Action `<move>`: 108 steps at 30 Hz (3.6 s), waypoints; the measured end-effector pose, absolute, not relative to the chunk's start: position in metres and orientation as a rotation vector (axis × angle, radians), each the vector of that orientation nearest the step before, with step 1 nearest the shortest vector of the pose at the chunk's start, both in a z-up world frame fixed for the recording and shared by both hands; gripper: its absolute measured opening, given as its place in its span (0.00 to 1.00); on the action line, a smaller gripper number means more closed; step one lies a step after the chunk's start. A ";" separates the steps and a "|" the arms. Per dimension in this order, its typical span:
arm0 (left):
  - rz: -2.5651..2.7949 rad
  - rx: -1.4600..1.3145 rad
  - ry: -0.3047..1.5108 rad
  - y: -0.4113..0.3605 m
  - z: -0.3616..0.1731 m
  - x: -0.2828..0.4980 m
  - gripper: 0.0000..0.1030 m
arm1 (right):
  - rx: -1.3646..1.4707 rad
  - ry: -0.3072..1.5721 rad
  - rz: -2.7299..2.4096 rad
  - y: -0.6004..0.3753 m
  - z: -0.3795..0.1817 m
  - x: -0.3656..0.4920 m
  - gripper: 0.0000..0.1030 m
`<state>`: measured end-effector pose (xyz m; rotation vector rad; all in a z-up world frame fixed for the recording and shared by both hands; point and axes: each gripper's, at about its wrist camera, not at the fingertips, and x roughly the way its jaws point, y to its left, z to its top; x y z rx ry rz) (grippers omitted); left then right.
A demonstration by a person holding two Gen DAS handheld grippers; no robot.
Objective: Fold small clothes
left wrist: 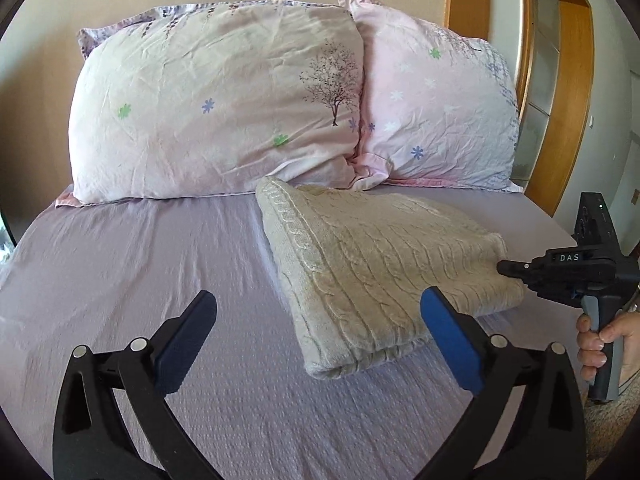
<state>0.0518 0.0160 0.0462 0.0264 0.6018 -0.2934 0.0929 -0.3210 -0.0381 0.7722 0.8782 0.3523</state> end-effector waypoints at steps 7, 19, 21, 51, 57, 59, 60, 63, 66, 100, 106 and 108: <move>-0.333 -0.080 0.725 0.012 0.031 0.040 0.99 | 0.657 0.776 0.321 -0.322 -0.019 0.063 0.44; -0.123 0.058 0.913 -0.012 -0.008 0.042 0.99 | 0.111 0.855 0.203 -0.244 -0.007 0.031 0.98; -0.092 0.054 0.935 -0.012 -0.012 0.045 0.99 | 0.110 0.887 0.195 -0.239 -0.012 0.036 0.98; -0.044 0.065 1.010 -0.015 -0.021 0.053 0.99 | -0.016 0.972 0.091 -0.220 -0.027 0.042 0.98; -0.044 0.065 1.009 -0.015 -0.021 0.053 0.99 | -0.017 0.971 0.092 -0.220 -0.027 0.042 0.98; -0.043 0.064 1.008 -0.016 -0.021 0.053 0.99 | -0.019 0.971 0.093 -0.220 -0.027 0.041 0.98; -0.043 0.064 1.008 -0.016 -0.021 0.053 0.99 | -0.019 0.970 0.093 -0.220 -0.027 0.041 0.98; -0.044 0.064 1.008 -0.015 -0.021 0.053 0.99 | -0.019 0.970 0.093 -0.219 -0.027 0.041 0.98; -0.044 0.065 1.008 -0.015 -0.021 0.053 0.99 | -0.019 0.970 0.092 -0.219 -0.027 0.041 0.98; -0.040 0.063 1.006 -0.016 -0.021 0.052 0.99 | -0.034 0.964 0.114 -0.219 -0.025 0.042 0.98; -0.040 0.063 1.010 -0.017 -0.021 0.052 0.99 | -0.033 0.963 0.113 -0.219 -0.025 0.042 0.98; -0.040 0.063 1.010 -0.017 -0.021 0.053 0.99 | -0.033 0.963 0.113 -0.219 -0.025 0.042 0.98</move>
